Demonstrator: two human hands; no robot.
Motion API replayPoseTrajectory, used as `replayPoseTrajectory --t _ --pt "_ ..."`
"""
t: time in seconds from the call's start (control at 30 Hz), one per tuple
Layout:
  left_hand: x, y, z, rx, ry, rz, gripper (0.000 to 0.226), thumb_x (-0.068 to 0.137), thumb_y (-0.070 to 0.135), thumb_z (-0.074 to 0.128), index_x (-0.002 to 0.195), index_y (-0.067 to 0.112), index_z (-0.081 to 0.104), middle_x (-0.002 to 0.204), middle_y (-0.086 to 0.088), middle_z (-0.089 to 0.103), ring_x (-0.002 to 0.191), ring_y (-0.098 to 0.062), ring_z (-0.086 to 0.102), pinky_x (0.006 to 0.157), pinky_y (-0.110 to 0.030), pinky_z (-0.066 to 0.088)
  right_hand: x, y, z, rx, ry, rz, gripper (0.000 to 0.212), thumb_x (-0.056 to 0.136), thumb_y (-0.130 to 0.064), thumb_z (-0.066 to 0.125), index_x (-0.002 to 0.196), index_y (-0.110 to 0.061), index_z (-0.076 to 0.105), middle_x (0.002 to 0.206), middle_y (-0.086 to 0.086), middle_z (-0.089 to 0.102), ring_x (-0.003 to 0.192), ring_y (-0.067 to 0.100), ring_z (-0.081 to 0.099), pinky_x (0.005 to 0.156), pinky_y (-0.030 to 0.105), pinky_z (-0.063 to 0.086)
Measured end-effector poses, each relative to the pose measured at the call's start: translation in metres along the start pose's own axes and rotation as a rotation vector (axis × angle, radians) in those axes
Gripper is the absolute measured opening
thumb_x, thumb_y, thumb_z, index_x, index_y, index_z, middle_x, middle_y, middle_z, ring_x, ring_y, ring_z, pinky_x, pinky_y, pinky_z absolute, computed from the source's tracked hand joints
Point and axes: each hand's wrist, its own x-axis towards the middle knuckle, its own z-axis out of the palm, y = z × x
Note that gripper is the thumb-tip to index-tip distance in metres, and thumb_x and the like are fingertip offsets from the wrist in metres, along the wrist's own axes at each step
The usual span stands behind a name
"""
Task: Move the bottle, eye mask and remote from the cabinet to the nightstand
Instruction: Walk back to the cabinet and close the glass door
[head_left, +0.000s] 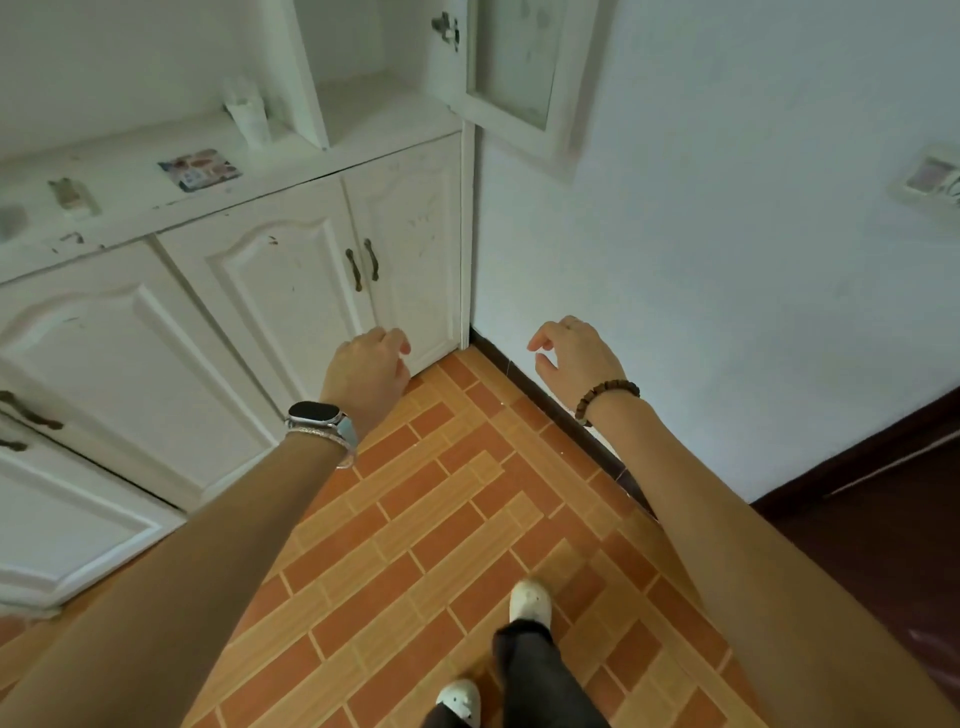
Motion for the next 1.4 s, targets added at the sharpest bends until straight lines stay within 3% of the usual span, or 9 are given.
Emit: replayPoseTrajectory --t 0.7,1.1,1.4 --pt "0.192 0.017 0.051 0.033 0.089 -0.136 0.017 0.091 0.013 0.05 0.104 0.011 0.061 0.1 -0.007 0.064 0.083 -0.023 0.061 0.078 -0.041 0.053 0.223 0.084 -0.02 0.047 -0.074 -0.168 0.017 0.094 -0.016 0.053 0.108 -0.018 0.061 0.107 0.003 0.058 0.1 0.019 0.056 0.085 0.034 0.052" --pt "0.314 -0.056 0.044 0.049 0.14 -0.075 0.019 0.091 0.011 0.049 0.104 0.008 0.061 0.097 -0.011 0.065 0.081 -0.026 0.06 0.074 -0.038 0.05 0.36 0.045 0.002 0.066 -0.056 -0.17 0.018 0.094 -0.018 0.052 0.11 -0.016 0.061 0.105 0.003 0.061 0.1 0.019 0.056 0.085 0.033 0.051" --pt "0.415 -0.097 0.014 0.067 0.21 0.01 0.019 0.088 0.007 0.051 0.103 0.008 0.062 0.095 -0.01 0.065 0.08 -0.027 0.06 0.078 -0.044 0.051 0.442 0.003 -0.015 0.031 0.036 -0.209 0.019 0.095 -0.019 0.052 0.112 -0.016 0.059 0.107 0.002 0.061 0.099 0.018 0.057 0.083 0.031 0.052"
